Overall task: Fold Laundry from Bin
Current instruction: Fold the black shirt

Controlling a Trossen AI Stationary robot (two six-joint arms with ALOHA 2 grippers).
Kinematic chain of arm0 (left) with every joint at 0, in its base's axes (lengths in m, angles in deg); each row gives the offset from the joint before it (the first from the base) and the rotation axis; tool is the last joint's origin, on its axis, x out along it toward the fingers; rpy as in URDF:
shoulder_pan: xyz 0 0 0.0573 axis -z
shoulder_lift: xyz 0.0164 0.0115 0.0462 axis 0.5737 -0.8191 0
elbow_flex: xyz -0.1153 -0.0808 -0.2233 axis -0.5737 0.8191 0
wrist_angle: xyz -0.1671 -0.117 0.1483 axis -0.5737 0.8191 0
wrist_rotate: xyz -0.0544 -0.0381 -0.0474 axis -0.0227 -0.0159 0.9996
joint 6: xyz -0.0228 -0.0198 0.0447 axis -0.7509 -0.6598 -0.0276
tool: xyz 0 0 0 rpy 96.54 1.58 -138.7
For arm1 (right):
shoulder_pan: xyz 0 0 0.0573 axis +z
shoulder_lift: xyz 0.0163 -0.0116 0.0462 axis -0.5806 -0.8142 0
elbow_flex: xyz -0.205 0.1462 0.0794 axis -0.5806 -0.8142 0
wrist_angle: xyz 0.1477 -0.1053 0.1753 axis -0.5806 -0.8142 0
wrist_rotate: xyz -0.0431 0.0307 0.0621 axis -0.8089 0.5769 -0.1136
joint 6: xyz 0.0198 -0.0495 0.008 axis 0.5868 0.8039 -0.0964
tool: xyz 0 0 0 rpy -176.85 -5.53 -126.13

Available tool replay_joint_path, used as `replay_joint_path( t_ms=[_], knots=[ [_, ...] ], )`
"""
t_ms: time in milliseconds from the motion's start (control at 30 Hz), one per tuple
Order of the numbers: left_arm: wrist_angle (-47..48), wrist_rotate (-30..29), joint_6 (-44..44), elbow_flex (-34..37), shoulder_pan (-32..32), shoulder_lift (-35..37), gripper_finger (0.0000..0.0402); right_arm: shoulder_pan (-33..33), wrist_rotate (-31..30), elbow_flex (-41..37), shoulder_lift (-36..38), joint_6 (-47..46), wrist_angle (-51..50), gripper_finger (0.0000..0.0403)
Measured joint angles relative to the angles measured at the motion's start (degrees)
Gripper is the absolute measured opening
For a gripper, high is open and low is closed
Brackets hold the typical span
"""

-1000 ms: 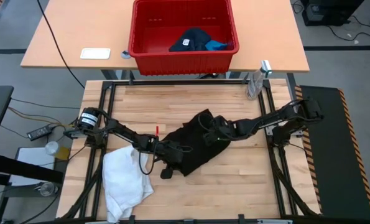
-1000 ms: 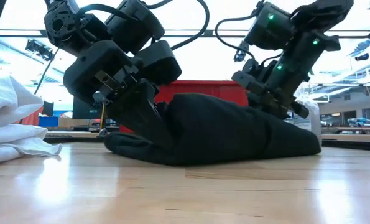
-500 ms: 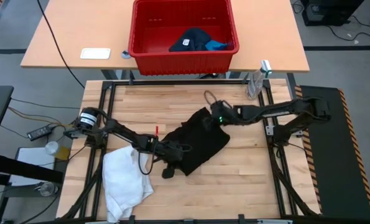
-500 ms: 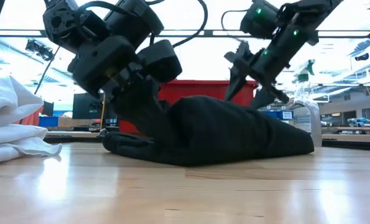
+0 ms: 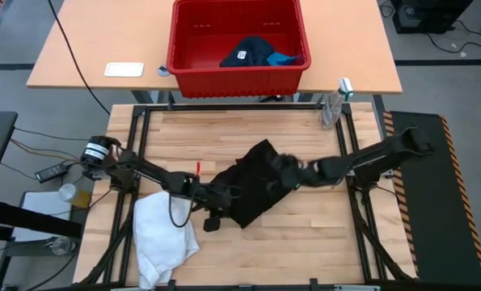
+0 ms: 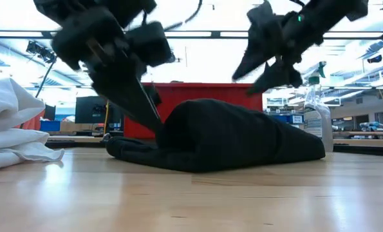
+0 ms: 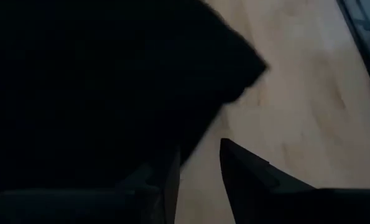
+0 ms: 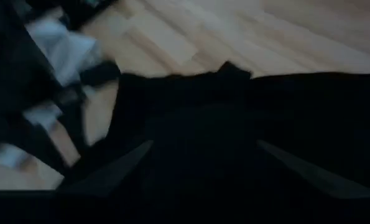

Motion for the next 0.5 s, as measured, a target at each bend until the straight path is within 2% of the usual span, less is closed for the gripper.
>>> replay_joint_path(
  t_ms=[167,367,500],
  knots=[
    [0.9,-2.9,-0.43,-0.01,2.1,4.74,0.0116,-0.38,-1.99,-0.15,-10.91,-0.11,3.04,0.0256],
    [-3.48,-8.65,-3.15,-0.04,1.41,6.43,0.0116,-1.53,4.19,-0.11,-19.02,1.57,14.65,0.0243],
    [-3.71,-9.1,-3.19,-1.91,-1.39,3.55,0.0116,-1.6,6.67,-0.07,-20.58,-2.15,16.16,0.0236]
  ],
)
